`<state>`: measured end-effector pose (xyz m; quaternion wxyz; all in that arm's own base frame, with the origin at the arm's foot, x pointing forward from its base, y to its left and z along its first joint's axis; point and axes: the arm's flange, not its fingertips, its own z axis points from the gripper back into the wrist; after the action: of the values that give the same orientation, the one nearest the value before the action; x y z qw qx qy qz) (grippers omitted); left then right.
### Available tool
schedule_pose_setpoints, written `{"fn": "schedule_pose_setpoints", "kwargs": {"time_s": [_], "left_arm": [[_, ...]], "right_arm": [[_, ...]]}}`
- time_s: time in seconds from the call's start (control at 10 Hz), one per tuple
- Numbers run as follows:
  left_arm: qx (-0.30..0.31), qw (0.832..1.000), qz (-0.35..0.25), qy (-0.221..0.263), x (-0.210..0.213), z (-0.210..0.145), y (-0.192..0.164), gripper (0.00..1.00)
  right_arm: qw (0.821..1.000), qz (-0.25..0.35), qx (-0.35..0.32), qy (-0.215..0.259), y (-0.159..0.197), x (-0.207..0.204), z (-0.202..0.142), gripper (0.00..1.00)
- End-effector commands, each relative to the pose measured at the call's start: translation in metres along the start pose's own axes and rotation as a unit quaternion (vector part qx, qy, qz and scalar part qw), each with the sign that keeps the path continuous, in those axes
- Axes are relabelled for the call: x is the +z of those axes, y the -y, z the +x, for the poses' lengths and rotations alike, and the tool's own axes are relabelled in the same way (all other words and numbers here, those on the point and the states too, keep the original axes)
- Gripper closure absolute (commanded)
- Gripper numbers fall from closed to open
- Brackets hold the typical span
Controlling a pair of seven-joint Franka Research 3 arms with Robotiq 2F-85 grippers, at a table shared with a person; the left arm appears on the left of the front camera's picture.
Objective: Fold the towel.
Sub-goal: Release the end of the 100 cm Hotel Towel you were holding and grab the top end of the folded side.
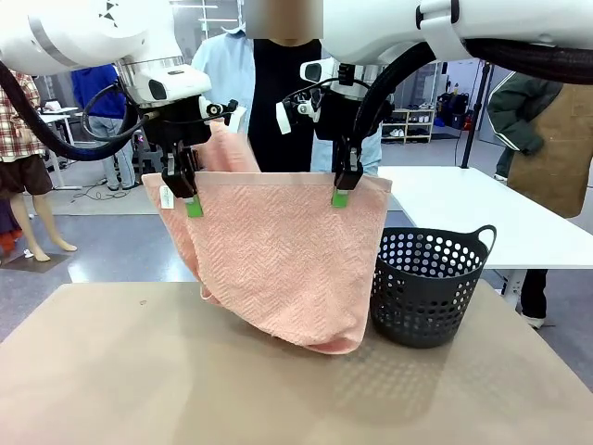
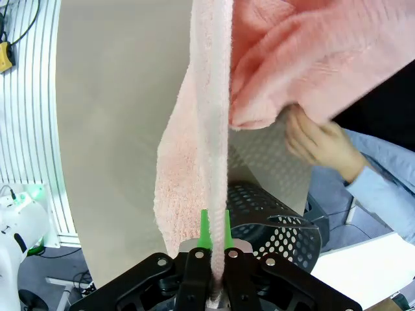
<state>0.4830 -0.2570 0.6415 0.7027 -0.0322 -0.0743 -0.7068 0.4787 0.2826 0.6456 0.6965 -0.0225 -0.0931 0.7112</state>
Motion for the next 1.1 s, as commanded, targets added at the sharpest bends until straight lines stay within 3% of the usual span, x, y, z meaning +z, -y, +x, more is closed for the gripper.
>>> {"fn": "schedule_pose_setpoints", "kwargs": {"time_s": [0.0,1.0], "left_arm": [[-0.004,1.0,0.0,0.001,0.0012,-0.0006,0.0,1.0],[-0.004,1.0,0.0,0.001,0.0012,-0.0006,0.0,1.0]], "right_arm": [[1.0,0.0,-0.001,-0.002,0.0005,0.0004,-0.0012,1.0],[1.0,0.0,-0.001,-0.002,0.0005,0.0004,-0.0012,1.0]]}}
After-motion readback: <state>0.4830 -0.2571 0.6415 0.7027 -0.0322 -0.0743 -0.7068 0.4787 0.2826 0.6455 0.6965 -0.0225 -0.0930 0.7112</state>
